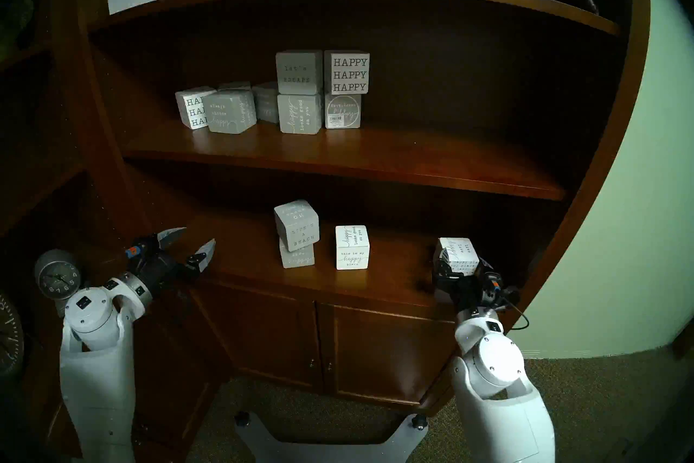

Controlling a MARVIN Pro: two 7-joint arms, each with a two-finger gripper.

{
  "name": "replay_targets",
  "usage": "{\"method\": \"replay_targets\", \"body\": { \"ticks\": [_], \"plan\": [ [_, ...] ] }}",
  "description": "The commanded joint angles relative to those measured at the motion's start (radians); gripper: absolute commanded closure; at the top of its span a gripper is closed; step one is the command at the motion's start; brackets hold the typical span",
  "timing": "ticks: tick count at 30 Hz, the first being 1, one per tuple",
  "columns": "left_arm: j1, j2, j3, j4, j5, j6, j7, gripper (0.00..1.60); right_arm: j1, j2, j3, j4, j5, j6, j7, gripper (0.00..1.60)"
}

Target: Stack four cubes vertically into two groups

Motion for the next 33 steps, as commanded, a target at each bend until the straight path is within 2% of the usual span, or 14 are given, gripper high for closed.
{"method": "replay_targets", "body": {
  "ticks": [1,6,16,33],
  "plan": [
    [-0.002,0.002,-0.001,-0.020,0.001,-0.001,0.001,0.00,0.022,-0.009,-0.029,-0.021,-0.024,0.001,-0.009,0.00],
    [-0.002,0.002,-0.001,-0.020,0.001,-0.001,0.001,0.00,0.032,-0.012,-0.052,-0.009,-0.068,0.005,-0.031,0.00],
    [-0.002,0.002,-0.001,-0.020,0.001,-0.001,0.001,0.00,0.059,-0.017,-0.067,0.019,-0.098,0.000,-0.052,0.00],
    [-0.002,0.002,-0.001,-0.019,0.001,-0.002,0.001,0.00,0.152,-0.008,-0.053,0.108,-0.096,0.018,-0.046,0.00]
  ]
}}
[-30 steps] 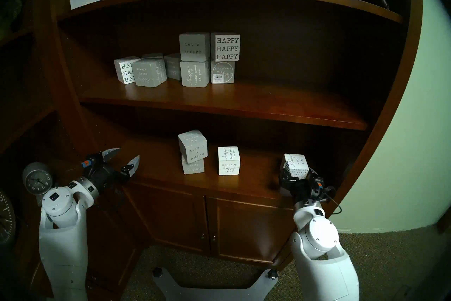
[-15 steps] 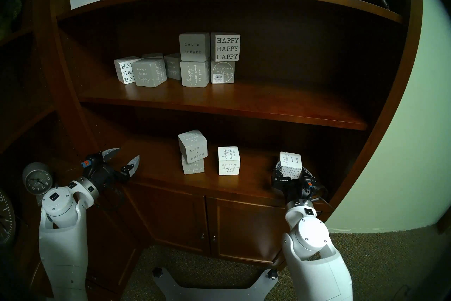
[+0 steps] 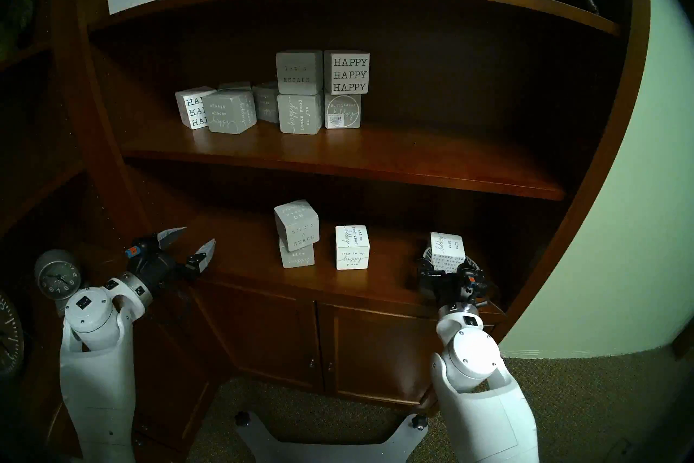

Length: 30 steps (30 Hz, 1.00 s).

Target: Stack four cubes vertically into two groups

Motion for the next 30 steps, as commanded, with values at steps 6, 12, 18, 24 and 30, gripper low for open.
{"method": "replay_targets", "body": {
  "ticks": [6,12,18,24,30],
  "plan": [
    [-0.002,0.002,-0.001,-0.019,0.001,-0.002,0.001,0.00,0.094,0.009,0.003,0.046,0.011,0.007,0.027,0.00],
    [-0.002,0.002,-0.001,-0.019,0.001,-0.002,0.001,0.00,0.105,0.011,0.000,0.056,0.010,0.013,0.033,0.88],
    [-0.002,0.002,-0.001,-0.019,0.001,-0.001,0.001,0.00,0.101,0.021,-0.003,0.056,0.014,-0.003,0.055,1.60],
    [-0.003,0.002,-0.001,-0.018,0.001,-0.002,0.000,0.00,0.070,0.028,-0.027,-0.013,0.005,-0.041,0.088,1.60],
    [-0.003,0.002,-0.001,-0.017,0.000,-0.003,0.000,0.00,0.080,0.011,-0.066,-0.068,0.005,-0.040,0.105,1.60]
  ]
}}
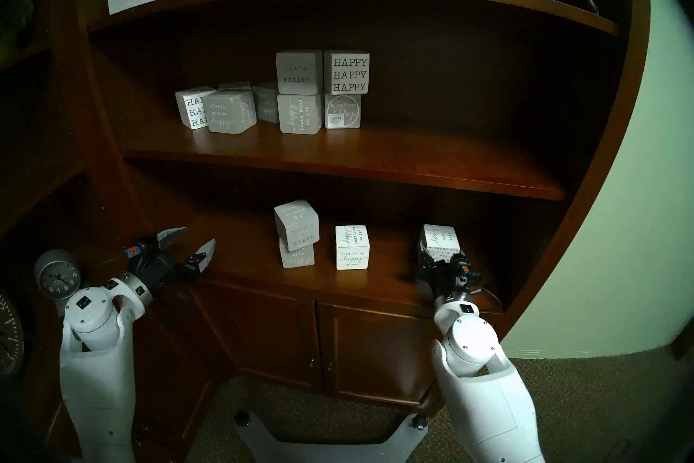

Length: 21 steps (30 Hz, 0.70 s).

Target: Stack four cubes vertically into two groups

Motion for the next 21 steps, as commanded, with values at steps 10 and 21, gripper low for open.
{"method": "replay_targets", "body": {
  "ticks": [10,21],
  "plan": [
    [-0.003,0.002,-0.001,-0.017,0.000,-0.003,0.000,0.00,0.070,-0.063,-0.116,-0.138,-0.010,0.014,0.025,1.60],
    [-0.003,0.002,-0.001,-0.018,0.001,-0.002,0.000,0.00,0.121,-0.100,-0.176,-0.141,-0.038,0.059,0.012,1.60]
  ]
}}
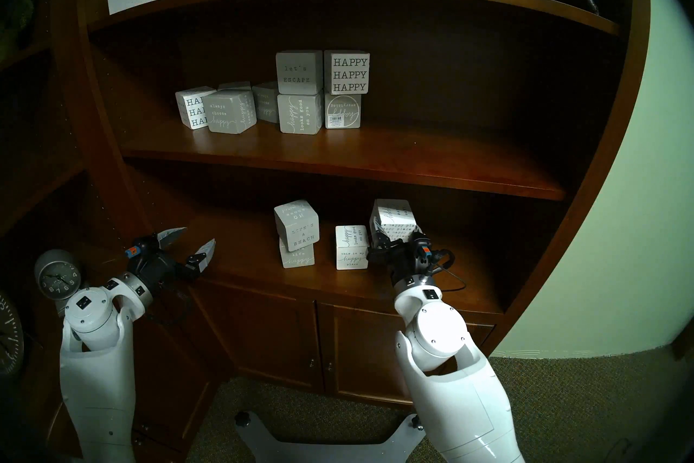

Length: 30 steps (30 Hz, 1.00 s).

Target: Stack four cubes vertically into two groups

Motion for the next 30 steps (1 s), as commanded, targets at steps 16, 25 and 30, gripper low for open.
{"method": "replay_targets", "body": {
  "ticks": [16,25,30],
  "plan": [
    [-0.002,0.002,-0.001,-0.020,0.001,-0.002,0.001,0.00,0.078,-0.057,-0.059,-0.038,-0.018,0.032,-0.020,1.60],
    [-0.002,0.002,-0.001,-0.020,0.001,-0.001,0.001,0.00,0.058,-0.062,-0.077,-0.055,-0.022,0.040,-0.025,1.60],
    [-0.002,0.002,-0.001,-0.020,0.001,-0.001,0.001,0.00,0.051,-0.063,-0.088,-0.055,-0.024,0.040,-0.024,1.60]
  ]
}}
